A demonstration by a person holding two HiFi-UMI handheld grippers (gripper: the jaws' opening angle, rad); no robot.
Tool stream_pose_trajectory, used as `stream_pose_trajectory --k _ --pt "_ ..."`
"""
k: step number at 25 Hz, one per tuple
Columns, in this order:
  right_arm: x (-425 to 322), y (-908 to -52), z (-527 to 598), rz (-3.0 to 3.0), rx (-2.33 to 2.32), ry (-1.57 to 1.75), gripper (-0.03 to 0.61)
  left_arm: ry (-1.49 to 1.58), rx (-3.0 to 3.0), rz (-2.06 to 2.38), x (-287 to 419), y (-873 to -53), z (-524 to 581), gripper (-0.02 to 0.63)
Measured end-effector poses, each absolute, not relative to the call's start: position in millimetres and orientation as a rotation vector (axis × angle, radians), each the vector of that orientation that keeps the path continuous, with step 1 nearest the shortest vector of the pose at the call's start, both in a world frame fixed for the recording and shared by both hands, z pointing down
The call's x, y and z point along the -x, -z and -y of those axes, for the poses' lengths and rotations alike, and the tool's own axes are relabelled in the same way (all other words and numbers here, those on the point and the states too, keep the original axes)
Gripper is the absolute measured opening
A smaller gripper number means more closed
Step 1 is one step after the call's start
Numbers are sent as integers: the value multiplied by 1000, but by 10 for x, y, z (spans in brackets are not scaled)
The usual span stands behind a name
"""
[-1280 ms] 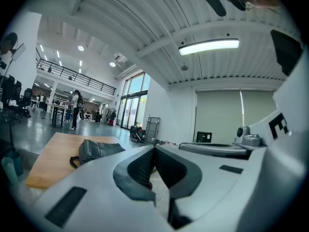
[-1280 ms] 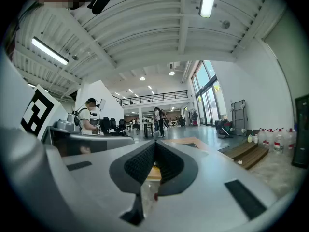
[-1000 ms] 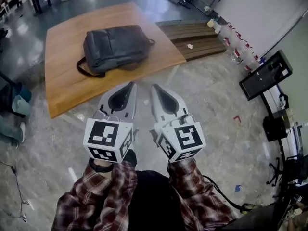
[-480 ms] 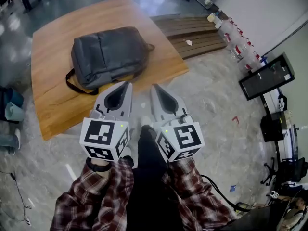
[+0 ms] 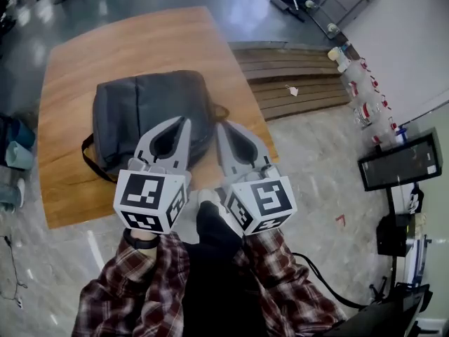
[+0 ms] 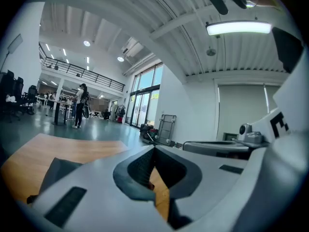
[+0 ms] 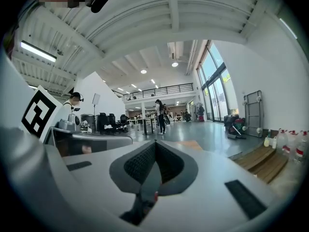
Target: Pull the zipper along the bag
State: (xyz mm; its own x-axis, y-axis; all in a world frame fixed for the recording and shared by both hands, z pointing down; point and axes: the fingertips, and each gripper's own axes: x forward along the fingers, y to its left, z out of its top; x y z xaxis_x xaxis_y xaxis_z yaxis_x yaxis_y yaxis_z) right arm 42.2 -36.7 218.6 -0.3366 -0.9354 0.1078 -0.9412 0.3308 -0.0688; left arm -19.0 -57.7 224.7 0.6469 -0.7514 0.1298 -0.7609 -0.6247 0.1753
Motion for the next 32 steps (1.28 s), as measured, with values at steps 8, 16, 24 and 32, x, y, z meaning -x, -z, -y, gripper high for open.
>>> stream_pose_trajectory --k 8,16,24,32 --pt "-801 -2474 1070 2618 -1496 -266 9 -77 -2440 1483 -22 -2549 1099 8" --pt "-556 -2843 1230 2609 -1354 -379 9 -136 -2321 1537 183 -2824 1247 8" --pt "-622 -3589 1049 2379 -1316 -468 9 -342 -2254 1413 160 -3656 1318 8" --pt "-357 -4782 426 2133 -1086 -578 90 -564 -2124 1200 99 -4772 923 8"
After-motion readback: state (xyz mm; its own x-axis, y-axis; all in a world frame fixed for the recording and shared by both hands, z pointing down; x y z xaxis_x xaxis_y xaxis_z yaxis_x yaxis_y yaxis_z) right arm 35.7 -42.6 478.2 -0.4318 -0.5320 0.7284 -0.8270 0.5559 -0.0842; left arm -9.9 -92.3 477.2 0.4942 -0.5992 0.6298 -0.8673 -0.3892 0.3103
